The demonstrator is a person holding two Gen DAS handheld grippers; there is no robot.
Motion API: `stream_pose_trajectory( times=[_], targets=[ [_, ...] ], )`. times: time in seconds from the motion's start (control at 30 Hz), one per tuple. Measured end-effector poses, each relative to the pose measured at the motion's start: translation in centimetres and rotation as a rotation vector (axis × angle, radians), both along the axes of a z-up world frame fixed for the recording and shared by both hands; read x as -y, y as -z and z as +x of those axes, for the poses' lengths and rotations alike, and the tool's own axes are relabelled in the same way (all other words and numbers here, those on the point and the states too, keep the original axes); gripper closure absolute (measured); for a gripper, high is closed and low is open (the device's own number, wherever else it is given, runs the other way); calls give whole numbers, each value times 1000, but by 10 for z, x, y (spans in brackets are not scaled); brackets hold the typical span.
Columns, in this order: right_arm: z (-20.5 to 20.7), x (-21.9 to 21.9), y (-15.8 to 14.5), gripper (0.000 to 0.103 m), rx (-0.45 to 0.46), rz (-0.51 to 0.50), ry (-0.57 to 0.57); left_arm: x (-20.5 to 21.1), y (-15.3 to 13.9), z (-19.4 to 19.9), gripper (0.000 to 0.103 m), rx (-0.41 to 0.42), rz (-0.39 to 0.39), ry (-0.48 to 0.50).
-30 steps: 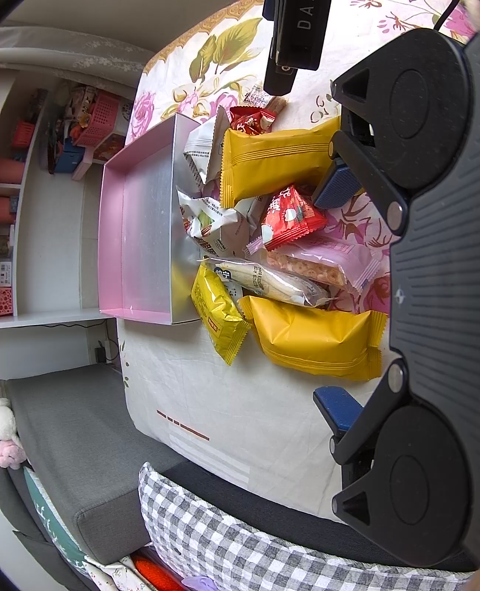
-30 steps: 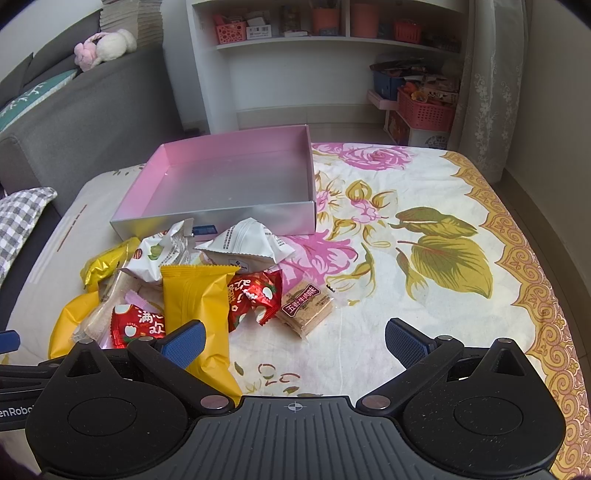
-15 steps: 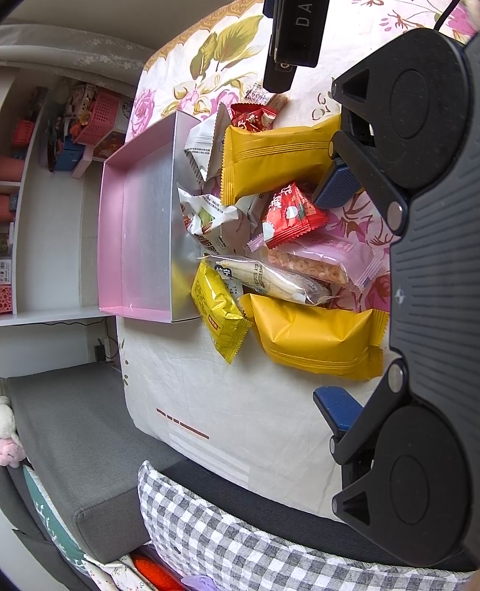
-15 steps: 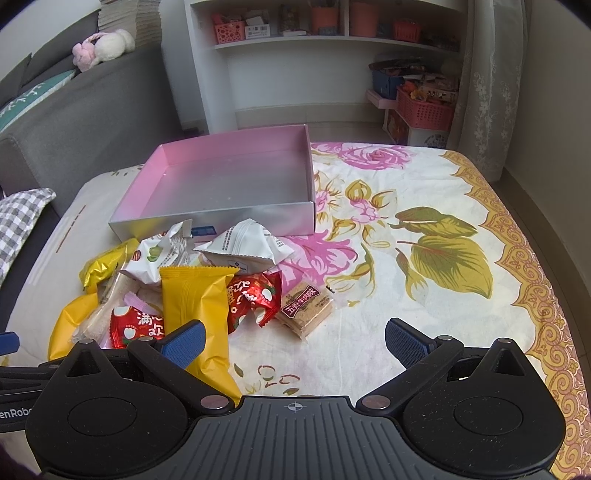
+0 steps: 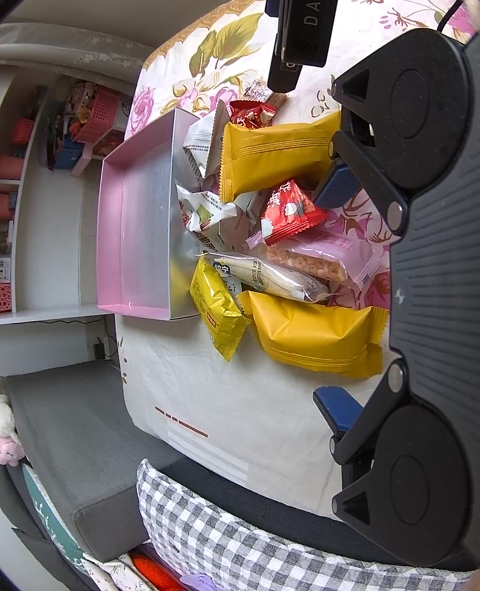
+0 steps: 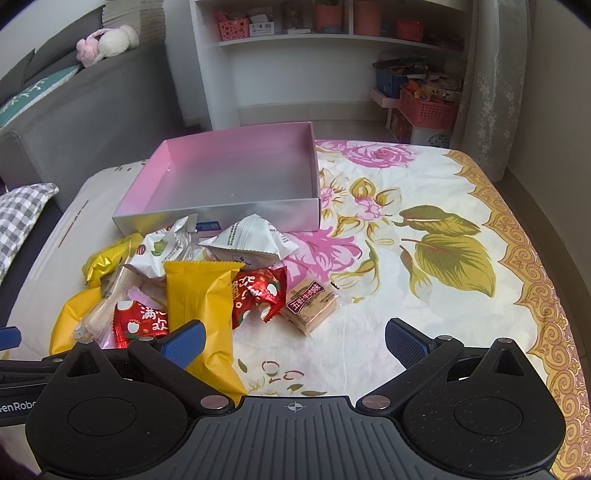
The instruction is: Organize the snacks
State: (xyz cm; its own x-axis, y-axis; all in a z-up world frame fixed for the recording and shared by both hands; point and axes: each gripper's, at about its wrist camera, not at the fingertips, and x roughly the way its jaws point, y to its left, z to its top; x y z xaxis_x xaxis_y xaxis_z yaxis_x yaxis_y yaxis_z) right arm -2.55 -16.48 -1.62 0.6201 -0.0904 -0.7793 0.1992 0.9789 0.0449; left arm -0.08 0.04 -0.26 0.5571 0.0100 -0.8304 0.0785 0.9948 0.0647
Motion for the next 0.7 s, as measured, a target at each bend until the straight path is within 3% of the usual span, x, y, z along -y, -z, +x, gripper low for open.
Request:
stream_pose_trajectory(
  times=[0.7],
  targets=[
    [15, -5, -5, 0, 5, 6, 7, -4, -3, 7, 0, 9, -2, 7]
  ],
)
